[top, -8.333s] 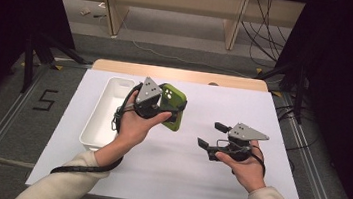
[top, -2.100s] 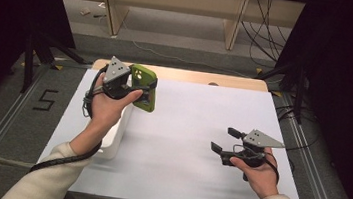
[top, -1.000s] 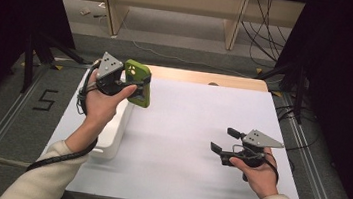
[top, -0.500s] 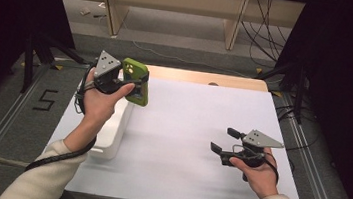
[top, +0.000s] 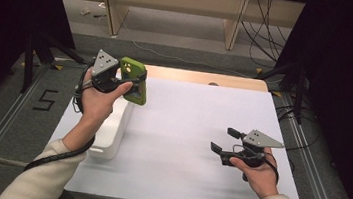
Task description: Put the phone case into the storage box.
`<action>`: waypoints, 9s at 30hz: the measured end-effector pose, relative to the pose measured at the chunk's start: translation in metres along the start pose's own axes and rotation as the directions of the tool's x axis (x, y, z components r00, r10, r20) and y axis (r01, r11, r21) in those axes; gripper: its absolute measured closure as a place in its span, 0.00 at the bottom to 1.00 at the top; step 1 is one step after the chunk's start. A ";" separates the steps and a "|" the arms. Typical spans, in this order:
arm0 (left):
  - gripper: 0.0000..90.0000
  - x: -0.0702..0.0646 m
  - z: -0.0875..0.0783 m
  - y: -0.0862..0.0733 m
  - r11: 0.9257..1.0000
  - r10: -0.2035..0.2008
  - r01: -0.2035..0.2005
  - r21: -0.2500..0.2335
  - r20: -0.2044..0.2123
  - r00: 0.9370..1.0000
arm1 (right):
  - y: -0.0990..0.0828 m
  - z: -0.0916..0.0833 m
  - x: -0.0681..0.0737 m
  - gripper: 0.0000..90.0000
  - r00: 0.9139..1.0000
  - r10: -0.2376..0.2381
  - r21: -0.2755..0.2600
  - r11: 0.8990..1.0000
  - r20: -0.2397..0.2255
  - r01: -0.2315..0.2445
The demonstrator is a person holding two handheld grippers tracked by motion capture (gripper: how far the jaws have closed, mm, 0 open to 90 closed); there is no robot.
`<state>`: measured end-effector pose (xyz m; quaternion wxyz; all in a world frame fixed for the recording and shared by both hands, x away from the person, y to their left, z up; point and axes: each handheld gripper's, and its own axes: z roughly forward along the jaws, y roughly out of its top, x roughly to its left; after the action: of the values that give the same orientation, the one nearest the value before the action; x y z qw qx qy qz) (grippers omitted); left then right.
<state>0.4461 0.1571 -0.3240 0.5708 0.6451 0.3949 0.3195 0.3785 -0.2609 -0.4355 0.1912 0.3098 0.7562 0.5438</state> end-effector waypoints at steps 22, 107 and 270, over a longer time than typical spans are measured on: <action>0.19 0.008 -0.002 0.001 1.000 -0.006 0.006 -0.001 -0.020 1.000 | 0.000 0.000 0.000 0.18 1.000 -0.002 0.004 1.000 -0.001 0.002; 0.19 0.039 -0.005 0.002 1.000 -0.008 0.008 -0.004 -0.096 0.995 | -0.001 0.001 0.001 0.18 1.000 0.002 0.003 1.000 -0.005 -0.002; 0.19 0.070 0.025 -0.014 0.997 -0.014 0.025 0.066 -0.171 0.985 | -0.003 0.002 0.002 0.18 1.000 0.005 0.006 1.000 -0.008 -0.005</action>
<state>0.4995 0.2071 -0.3442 0.5158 0.6306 0.4592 0.3541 0.3779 -0.2588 -0.4386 0.1857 0.3099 0.7579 0.5431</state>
